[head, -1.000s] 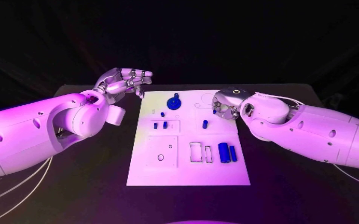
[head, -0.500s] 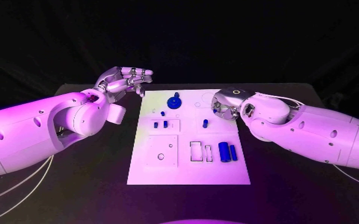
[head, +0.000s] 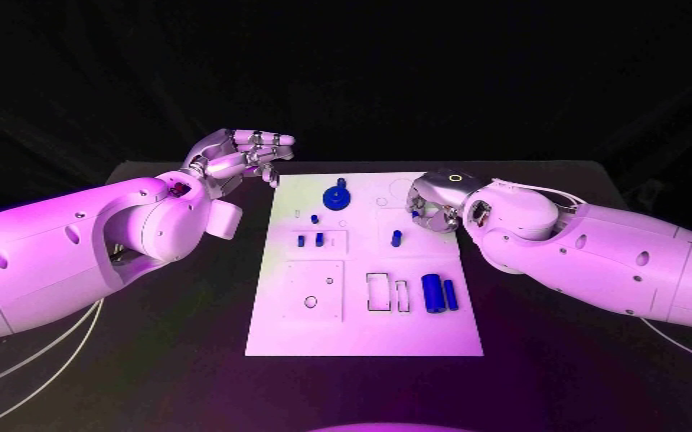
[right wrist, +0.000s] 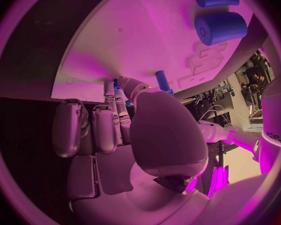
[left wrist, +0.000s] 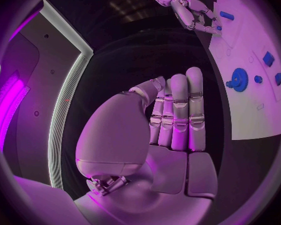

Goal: Assemble the parts on the task board

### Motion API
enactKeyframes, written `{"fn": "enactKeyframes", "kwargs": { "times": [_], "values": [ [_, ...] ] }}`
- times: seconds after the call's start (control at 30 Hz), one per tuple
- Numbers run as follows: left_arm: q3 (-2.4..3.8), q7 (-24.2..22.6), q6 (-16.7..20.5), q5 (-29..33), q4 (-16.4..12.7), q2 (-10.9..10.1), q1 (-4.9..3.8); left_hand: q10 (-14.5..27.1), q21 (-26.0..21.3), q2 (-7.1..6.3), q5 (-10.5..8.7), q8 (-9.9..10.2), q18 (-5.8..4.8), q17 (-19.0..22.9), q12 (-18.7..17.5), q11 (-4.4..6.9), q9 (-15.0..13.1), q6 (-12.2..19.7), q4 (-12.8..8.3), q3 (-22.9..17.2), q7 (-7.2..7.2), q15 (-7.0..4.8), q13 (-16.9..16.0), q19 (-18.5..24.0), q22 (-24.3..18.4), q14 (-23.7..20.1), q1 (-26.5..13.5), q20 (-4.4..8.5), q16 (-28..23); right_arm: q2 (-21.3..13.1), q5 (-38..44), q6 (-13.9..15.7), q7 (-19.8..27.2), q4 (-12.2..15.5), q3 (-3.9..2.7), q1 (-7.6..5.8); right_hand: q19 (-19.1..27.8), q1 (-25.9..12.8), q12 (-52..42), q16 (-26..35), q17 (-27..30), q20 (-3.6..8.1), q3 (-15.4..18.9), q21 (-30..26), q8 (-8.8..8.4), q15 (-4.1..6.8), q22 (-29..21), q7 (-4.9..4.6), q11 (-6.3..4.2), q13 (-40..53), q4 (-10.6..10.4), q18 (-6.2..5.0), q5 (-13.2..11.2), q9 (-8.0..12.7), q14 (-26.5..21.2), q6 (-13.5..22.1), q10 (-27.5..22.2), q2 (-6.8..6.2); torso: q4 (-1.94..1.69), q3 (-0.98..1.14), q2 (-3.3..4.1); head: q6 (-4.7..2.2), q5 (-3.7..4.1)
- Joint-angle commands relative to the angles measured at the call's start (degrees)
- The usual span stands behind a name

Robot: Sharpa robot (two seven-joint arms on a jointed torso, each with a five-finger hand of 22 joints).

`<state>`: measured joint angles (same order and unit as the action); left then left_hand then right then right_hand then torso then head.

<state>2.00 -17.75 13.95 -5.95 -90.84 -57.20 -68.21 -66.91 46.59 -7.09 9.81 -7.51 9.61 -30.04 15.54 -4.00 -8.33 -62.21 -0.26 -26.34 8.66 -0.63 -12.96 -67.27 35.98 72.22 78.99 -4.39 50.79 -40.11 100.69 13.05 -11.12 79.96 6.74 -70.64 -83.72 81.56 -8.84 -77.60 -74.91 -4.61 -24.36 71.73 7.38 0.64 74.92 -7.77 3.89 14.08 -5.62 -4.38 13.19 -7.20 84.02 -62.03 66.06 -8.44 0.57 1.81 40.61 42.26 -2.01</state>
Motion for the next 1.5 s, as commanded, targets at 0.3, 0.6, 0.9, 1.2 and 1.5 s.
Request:
{"fn": "enactKeyframes", "kwargs": {
  "times": [0.3, 0.6, 0.9, 1.2, 1.5],
  "values": [
    [0.01, 0.6, -1.26, 0.21, -0.08, 0.13, -0.06, 0.51, -0.47, 0.36, 0.09, -0.14, 0.97, 0.16, 0.36, -0.12, 0.05, 0.67, -0.46, 0.06, 0.04, 0.15, -0.1, -0.39, -0.11, 0.36, 0.14, -0.07, -0.4, 0.82, -0.07, -1.64, 0.17, -1.28, 0.18, 0.32, -1.36, 1.14, 0.36, -0.88, -4.4, 0.31, -2.0, 1.65, 0.36, 0.55, 3.14, 0.46, -0.46, -0.19, 1.86, 0.7, -0.61, -0.71, 3.9, -2.42, 2.01, 1.75, 0.02, 0.01, -0.01, 0.17, -0.06],
    [0.01, 0.96, -1.23, 0.14, -0.02, 0.15, -0.06, 0.58, -0.51, 0.42, 0.09, -0.13, 0.97, 0.2, 0.38, -0.14, 0.06, 0.72, -0.53, 0.04, 0.07, 0.16, -0.1, -0.4, -0.14, 0.34, 0.2, -0.08, -0.44, 0.91, 0.03, -1.8, 0.21, -1.43, 0.18, 0.45, -1.45, 1.11, 0.53, -1.02, -4.44, 0.51, -2.15, 2.15, 0.72, 0.86, 3.6, 0.89, -0.88, -0.11, 3.0, 0.79, -0.44, -1.18, 3.88, -3.55, 3.31, 2.02, 0.1, -0.01, -0.06, 0.39, -0.12],
    [0.0, 1.33, -1.48, 0.08, 0.09, 0.14, -0.06, 0.77, -0.62, 0.51, 0.09, -0.09, 0.96, 0.3, 0.45, -0.21, 0.09, 0.89, -0.72, 0.01, 0.15, 0.2, -0.11, -0.42, -0.21, 0.28, 0.31, -0.1, -0.53, -0.17, 0.23, 1.74, 0.31, -0.27, 0.12, 0.45, -1.52, 1.08, 0.65, -1.06, -4.47, 0.57, -2.17, 2.43, 0.72, 0.93, 3.82, 0.93, -0.94, -0.12, 3.28, 0.84, -0.24, -1.25, 3.88, -3.65, 3.48, 1.97, 0.05, -0.01, -0.05, 0.29, -0.14],
    [-0.05, 1.59, -1.93, 0.13, 0.65, 0.23, -0.05, 1.17, -0.84, 0.72, 0.07, 0.01, 0.93, 0.47, 0.56, -0.39, 0.16, 1.25, -0.76, 0.04, 0.34, 0.34, -0.12, -0.4, -0.35, 0.14, 0.09, -0.18, -0.67, -1.19, -0.09, 5.98, 0.59, 1.31, -0.32, -0.02, -1.59, 0.76, 0.82, -1.13, -4.5, 0.61, -2.13, 2.73, 0.71, 1.04, 4.08, 0.95, -0.98, -0.11, 3.54, 0.91, 0.23, -1.38, 3.88, -3.84, 3.8, 1.87, 0.02, 0.01, -0.07, -0.06, -0.33],
    [-0.09, 1.63, -2.17, 0.17, 1.04, 0.3, -0.05, 1.31, -0.91, 0.73, 0.06, 0.05, 0.92, 0.52, 0.6, -0.44, 0.19, 1.39, -0.78, 0.07, 0.39, 0.39, -0.12, -0.38, -0.4, 0.09, 0.02, -0.22, -0.71, -3.45, -1.84, 7.24, 0.77, 5.49, -0.82, -0.69, -1.59, 0.65, 0.87, -1.14, -4.5, 0.61, -2.11, 2.72, 0.7, 1.07, 4.08, 0.95, -1.0, -0.11, 3.6, 0.91, 0.33, -1.41, 3.88, -3.89, 3.87, 1.82, 0.09, -0.03, -0.09, -0.08, -0.76]
  ]
}}
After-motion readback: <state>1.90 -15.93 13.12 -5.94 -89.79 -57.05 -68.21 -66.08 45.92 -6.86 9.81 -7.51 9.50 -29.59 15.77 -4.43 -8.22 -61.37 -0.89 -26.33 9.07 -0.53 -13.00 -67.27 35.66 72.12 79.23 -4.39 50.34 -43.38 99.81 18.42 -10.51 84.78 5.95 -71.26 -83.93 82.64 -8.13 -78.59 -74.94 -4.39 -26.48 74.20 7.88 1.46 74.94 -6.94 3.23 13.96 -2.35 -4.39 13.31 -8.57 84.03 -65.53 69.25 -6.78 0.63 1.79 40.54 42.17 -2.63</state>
